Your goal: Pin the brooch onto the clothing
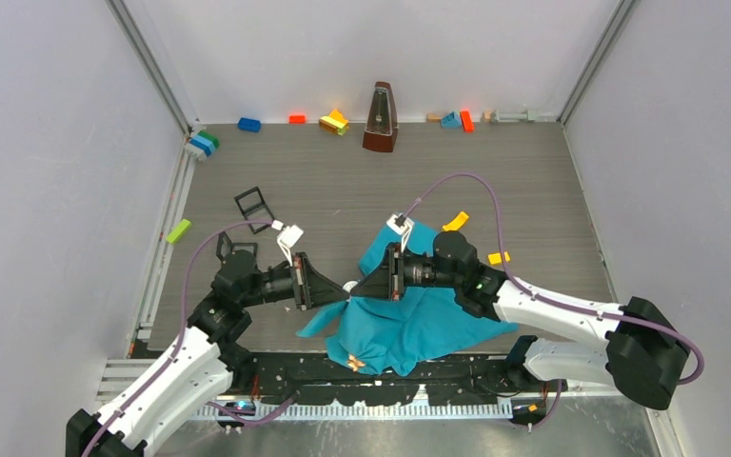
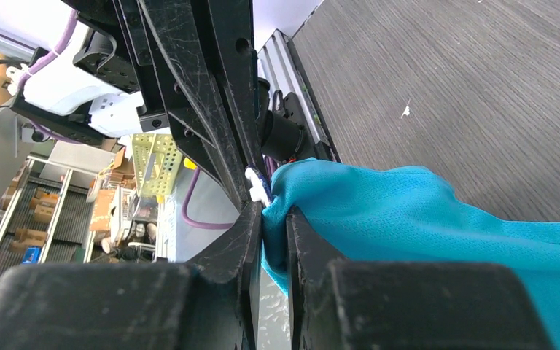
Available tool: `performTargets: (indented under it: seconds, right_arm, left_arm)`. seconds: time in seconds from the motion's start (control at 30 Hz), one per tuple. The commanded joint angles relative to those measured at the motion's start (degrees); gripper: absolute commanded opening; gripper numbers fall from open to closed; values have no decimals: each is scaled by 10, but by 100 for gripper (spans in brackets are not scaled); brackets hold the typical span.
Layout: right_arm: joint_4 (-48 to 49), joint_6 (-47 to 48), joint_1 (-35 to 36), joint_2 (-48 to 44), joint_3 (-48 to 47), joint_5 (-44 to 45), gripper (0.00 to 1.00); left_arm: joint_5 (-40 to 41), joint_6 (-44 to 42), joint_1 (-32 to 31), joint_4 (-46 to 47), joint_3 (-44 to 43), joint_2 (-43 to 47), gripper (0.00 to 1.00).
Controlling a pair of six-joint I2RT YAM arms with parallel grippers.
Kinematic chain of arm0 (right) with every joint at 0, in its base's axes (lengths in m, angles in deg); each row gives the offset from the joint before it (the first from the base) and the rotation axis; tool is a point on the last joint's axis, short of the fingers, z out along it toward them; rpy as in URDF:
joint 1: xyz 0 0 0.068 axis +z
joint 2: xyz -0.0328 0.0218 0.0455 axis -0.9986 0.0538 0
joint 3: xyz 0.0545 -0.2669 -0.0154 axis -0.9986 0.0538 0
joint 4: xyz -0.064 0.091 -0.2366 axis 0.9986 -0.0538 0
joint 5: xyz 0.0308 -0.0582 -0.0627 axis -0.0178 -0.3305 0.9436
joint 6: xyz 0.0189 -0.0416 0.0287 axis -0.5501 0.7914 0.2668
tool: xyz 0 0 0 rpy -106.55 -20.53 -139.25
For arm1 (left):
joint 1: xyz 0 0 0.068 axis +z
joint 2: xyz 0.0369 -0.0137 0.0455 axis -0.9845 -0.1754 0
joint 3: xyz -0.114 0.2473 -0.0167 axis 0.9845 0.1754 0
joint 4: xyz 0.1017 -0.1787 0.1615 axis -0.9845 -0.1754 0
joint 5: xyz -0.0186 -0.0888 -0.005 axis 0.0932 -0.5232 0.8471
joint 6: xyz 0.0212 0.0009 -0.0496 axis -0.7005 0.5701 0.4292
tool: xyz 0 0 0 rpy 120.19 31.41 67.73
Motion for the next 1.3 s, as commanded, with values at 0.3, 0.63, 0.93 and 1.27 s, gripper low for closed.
performTargets:
  seconds: [0.3,0.63,0.93,1.27]
  right_arm:
    - [-65,54,-31,-67,33,50,33]
    - [-199,73,-32,-133,18,158,57]
    - [-465,93,-68,-37,-83,475,68]
    - [-486,107,-180,106,-123,534,70]
  left_arm:
    - [50,-93,-11,-183,-89,20,0]
    - [136,-121,-10,-264,-105,-10,0]
    - [247,-152,67,-310,-153,-128,0]
    - [237,-132,214,-111,-304,-406,0]
